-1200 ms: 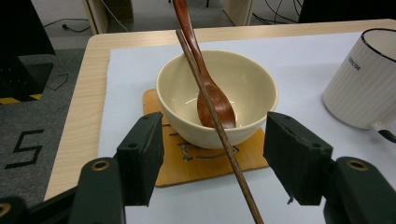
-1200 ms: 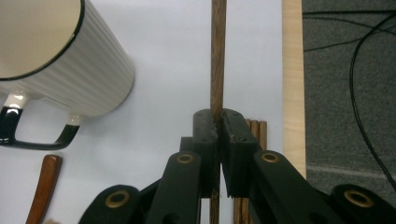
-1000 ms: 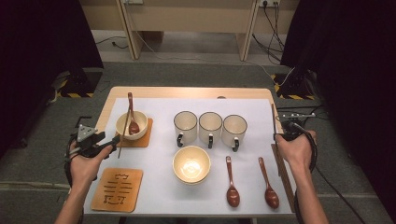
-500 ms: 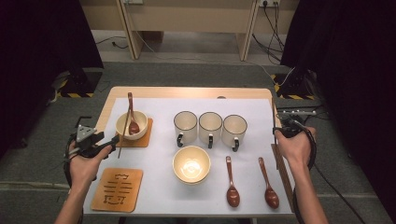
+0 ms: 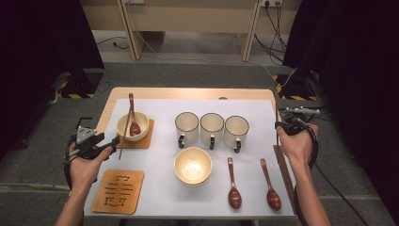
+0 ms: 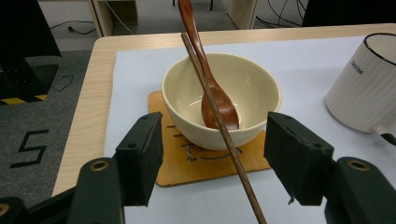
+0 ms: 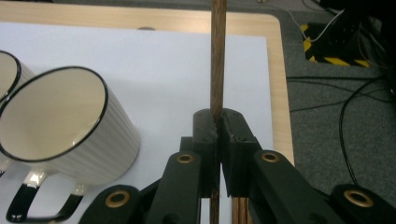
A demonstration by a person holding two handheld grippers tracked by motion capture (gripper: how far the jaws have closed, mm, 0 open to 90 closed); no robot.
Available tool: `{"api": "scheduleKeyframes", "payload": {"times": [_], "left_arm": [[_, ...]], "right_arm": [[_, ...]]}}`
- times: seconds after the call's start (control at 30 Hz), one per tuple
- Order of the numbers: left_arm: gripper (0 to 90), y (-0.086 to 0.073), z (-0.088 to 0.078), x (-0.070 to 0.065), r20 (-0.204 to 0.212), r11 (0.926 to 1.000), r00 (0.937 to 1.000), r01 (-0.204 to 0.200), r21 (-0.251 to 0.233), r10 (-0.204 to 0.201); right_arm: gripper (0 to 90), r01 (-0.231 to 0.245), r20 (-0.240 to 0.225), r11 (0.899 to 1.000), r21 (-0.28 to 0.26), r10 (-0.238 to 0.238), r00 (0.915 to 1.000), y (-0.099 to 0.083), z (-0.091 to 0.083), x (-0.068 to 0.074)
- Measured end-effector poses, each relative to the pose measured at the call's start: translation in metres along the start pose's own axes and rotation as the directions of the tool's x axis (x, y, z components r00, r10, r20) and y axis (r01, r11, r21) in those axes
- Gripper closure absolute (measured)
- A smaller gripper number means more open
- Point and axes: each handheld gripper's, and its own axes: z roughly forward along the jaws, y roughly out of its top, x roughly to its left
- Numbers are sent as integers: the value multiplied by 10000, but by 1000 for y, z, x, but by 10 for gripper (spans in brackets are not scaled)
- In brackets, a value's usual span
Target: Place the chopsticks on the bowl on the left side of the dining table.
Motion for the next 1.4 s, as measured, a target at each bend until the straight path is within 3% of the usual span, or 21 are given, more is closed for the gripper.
{"api": "scheduleKeyframes", "payload": {"times": [0.33, 0.77, 1.03, 1.4], "left_arm": [[367, -2, -3, 1, -93, 10000, 10000, 27, -21, -27], [367, -3, -5, 1, -129, 10000, 9999, 79, -50, -80], [367, -3, -6, 2, -135, 9999, 9998, 112, -88, -113], [368, -3, -6, 1, -103, 9999, 9999, 105, -125, -106]], "right_arm": [[854, 59, -60, 9975, -708, -63, 10000, 7, 2, 3], [853, 317, 208, 9884, -1482, -290, 9994, 13, 6, 5], [853, 431, 209, 9781, -2034, -397, 9990, 16, 11, 5], [853, 490, 307, 9552, -2920, -419, 9987, 24, 12, 9]]}}
